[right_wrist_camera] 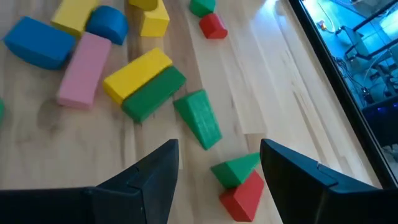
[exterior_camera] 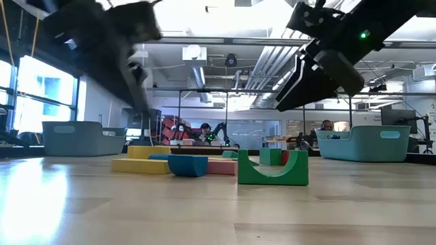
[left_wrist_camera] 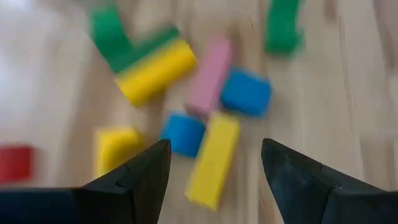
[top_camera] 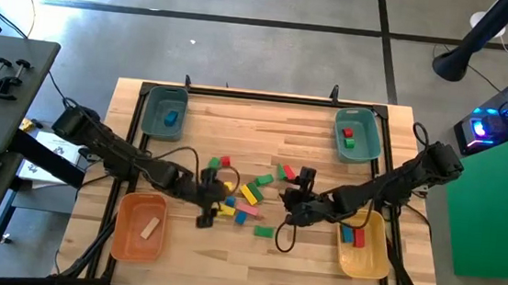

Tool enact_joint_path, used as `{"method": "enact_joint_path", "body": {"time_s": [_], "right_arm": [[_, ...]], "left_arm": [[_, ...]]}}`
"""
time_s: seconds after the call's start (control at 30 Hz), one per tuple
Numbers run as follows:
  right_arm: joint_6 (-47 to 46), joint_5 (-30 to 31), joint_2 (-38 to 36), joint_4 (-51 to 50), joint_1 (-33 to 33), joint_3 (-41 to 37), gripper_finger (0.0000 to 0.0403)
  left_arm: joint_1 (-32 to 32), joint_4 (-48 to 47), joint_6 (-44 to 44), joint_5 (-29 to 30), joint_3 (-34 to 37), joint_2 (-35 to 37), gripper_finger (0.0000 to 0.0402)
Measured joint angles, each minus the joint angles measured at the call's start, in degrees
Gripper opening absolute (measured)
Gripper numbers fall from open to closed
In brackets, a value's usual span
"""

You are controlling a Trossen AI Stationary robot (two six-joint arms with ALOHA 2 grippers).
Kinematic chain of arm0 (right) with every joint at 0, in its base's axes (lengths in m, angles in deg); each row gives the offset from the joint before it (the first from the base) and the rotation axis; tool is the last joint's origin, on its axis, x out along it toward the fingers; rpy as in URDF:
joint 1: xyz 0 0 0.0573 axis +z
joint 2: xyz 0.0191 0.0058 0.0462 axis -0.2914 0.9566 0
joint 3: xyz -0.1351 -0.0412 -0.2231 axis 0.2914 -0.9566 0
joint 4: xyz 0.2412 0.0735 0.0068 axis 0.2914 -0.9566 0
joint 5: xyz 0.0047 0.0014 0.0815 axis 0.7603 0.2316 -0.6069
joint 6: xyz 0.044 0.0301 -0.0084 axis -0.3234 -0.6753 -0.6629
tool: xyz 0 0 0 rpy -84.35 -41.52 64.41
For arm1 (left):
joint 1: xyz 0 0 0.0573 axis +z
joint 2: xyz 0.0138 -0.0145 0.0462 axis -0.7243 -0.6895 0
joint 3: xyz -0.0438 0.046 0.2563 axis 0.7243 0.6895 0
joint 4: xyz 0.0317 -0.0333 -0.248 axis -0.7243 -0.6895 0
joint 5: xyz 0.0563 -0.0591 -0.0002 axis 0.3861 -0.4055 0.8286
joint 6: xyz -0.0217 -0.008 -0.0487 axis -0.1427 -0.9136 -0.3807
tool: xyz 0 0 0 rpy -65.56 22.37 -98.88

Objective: Sort blocks by size
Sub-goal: Put the yellow rectangular block into the orange bin

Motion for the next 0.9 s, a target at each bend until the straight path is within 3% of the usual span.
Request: {"method": "enact_joint_path", "body": {"time_s": [0.17, 0.37, 0.5, 0.67, 0.77, 0.9], "right_arm": [[-0.7, 0.3, 0.0, 0.0, 0.4, 0.0, 0.0222], [-1.5, 0.4, 0.0, 1.3, 0.4, 0.0, 0.0222], [-1.5, -0.3, 0.0, 2.8, 0.4, 0.0, 0.0222], [-1.5, -0.3, 0.0, 2.9, 0.4, 0.0, 0.0222], [-1.3, -0.3, 0.0, 3.5, 0.4, 0.0, 0.0222], [-1.2, -0.3, 0.0, 3.9, 0.4, 0.0, 0.0222]], "left_arm": [[-1.2, 3.3, 4.5, -4.6, 3.5, -3.3, 0.0236], [0.9, 8.9, 10.1, -1.8, 5.0, -7.6, 0.0236], [3.0, 16.7, 10.0, -3.5, 6.9, -10.6, 0.0236], [4.2, 17.9, 7.6, -5.3, 7.5, -12.6, 0.0232], [4.0, 17.7, 6.1, -5.5, 7.5, -12.5, 0.0205], [3.7, 15.9, 0.7, -5.5, 7.4, -12.6, 0.0126]]}}
